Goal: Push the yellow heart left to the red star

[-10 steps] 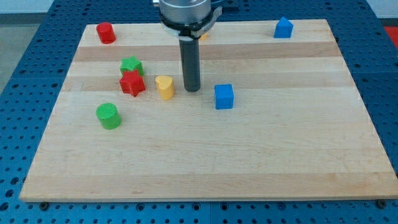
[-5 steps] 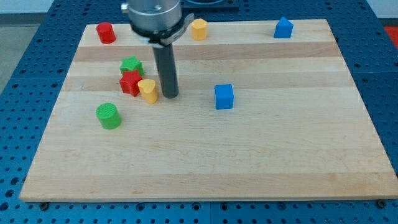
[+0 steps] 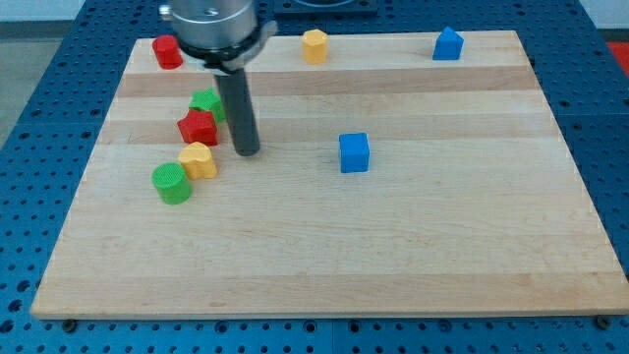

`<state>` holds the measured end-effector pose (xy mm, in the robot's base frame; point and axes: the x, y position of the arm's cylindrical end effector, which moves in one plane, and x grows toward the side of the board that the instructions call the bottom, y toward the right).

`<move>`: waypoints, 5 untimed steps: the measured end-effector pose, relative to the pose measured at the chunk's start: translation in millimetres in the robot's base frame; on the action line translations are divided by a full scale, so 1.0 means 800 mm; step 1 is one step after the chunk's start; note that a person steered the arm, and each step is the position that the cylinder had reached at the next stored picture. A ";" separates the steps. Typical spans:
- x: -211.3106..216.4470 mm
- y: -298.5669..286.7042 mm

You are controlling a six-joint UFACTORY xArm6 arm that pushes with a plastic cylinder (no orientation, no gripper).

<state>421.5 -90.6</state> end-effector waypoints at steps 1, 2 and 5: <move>0.036 -0.001; 0.044 -0.067; -0.021 -0.168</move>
<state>404.8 -224.7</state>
